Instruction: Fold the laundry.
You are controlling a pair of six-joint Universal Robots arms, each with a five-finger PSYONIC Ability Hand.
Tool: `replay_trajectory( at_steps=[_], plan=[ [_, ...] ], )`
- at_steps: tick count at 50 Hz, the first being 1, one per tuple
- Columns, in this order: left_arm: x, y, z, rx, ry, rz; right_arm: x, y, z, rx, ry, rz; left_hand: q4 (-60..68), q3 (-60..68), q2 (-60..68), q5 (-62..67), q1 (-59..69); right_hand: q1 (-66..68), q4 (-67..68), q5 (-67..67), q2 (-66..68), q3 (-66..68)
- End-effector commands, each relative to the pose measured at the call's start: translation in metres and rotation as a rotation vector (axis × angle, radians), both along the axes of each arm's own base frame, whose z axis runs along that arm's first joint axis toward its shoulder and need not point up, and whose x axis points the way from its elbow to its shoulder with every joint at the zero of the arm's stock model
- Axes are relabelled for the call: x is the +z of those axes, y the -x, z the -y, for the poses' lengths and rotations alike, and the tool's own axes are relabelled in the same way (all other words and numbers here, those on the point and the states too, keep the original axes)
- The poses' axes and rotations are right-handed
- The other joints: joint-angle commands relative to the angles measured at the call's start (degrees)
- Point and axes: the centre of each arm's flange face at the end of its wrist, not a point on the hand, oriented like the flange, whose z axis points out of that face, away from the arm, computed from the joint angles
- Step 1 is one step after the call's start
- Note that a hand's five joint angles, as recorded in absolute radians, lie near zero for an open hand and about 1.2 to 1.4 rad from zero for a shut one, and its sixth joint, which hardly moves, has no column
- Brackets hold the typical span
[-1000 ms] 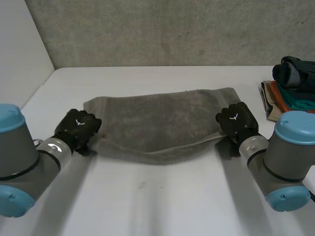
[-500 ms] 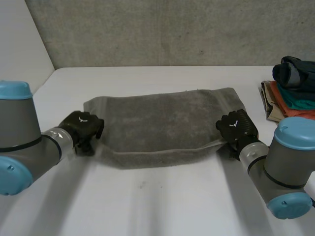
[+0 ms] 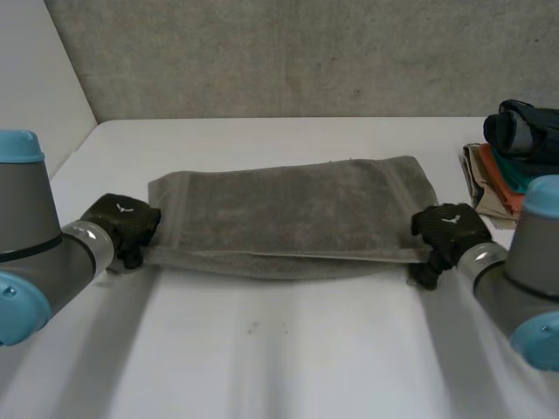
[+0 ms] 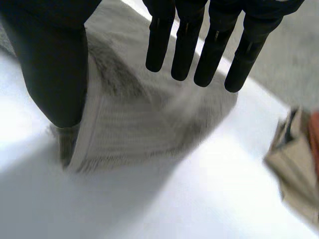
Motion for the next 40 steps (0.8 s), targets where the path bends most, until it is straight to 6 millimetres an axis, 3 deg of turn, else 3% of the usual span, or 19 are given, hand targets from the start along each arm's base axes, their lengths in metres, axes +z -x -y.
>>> replay_trajectory(
  at_steps=[1,5,9,11,14,15,16,18,21,24,27,29,31,36,40],
  plan=[
    [-0.006,-0.005,0.002,0.016,0.004,-0.002,-0.009,0.023,0.015,-0.093,-0.177,0.136,11.4,12.0,11.5,14.1,13.9,11.2,11.7,12.6,11.7,11.7],
    [-0.008,-0.006,0.001,0.016,0.008,-0.004,-0.011,0.026,0.019,-0.067,-0.200,0.194,11.4,12.0,11.5,14.1,13.9,47.3,47.8,48.7,47.8,47.7],
    [0.003,-0.006,-0.001,0.013,0.042,-0.014,-0.006,0.030,0.023,-0.076,-0.183,0.203,11.4,12.0,11.5,14.1,13.9,47.3,47.9,48.7,47.9,47.8],
    [0.020,-0.007,-0.003,0.016,0.093,-0.027,0.005,0.032,0.024,-0.076,-0.152,0.206,11.4,12.0,11.5,14.1,13.9,47.3,47.9,48.7,47.9,47.8],
    [0.049,-0.010,-0.007,0.021,0.185,-0.049,0.058,0.034,0.019,-0.058,-0.007,0.219,11.4,12.0,11.5,14.1,13.9,47.3,47.9,48.7,47.9,47.8],
    [0.056,-0.011,-0.008,0.024,0.207,-0.055,0.085,0.034,0.013,-0.038,0.066,0.207,11.4,12.0,11.5,14.1,13.9,47.3,47.9,48.7,47.9,47.8],
    [0.075,-0.014,-0.011,0.031,0.270,-0.069,0.099,0.035,0.009,-0.029,0.103,0.195,11.4,12.0,11.5,14.1,13.9,47.3,47.9,48.7,47.9,47.8],
    [0.094,-0.019,-0.014,0.039,0.336,-0.074,0.136,0.040,-0.002,-0.012,0.205,0.129,11.4,12.0,11.5,14.1,13.9,47.3,47.9,48.7,47.9,47.8],
    [0.123,-0.026,-0.020,0.056,0.430,-0.089,0.182,0.048,-0.020,0.009,0.318,-0.011,11.4,12.0,11.5,14.1,13.9,47.3,47.9,48.7,47.9,47.8],
    [0.148,-0.034,-0.026,0.074,0.513,-0.099,0.207,0.053,-0.032,0.022,0.367,-0.147,11.4,12.0,11.5,14.1,13.9,47.3,47.9,48.7,47.9,47.8],
    [0.151,-0.035,-0.028,0.071,0.518,-0.080,0.210,0.054,-0.033,0.040,0.352,-0.239,11.4,12.0,11.5,14.1,13.9,47.3,47.9,48.7,47.9,47.8],
    [0.145,-0.035,-0.026,0.063,0.500,-0.058,0.200,0.050,-0.028,0.073,0.307,-0.289,11.4,12.0,11.5,14.1,13.9,47.3,47.9,48.7,47.9,47.8],
    [0.127,-0.032,-0.016,0.044,0.446,-0.024,0.190,0.045,-0.023,0.090,0.272,-0.309,11.4,12.0,11.5,14.1,13.9,47.3,47.9,48.7,47.9,47.8],
    [0.082,-0.026,0.011,0.018,0.320,0.059,0.141,0.024,-0.003,0.107,0.125,-0.369,11.4,12.0,11.5,14.1,13.9,47.3,47.9,48.7,47.9,47.8],
    [0.048,-0.019,0.048,0.006,0.275,0.091,0.113,0.016,0.015,0.086,0.065,-0.404,11.4,12.0,11.5,14.1,13.9,47.3,47.9,48.7,47.9,47.8]
  ],
)
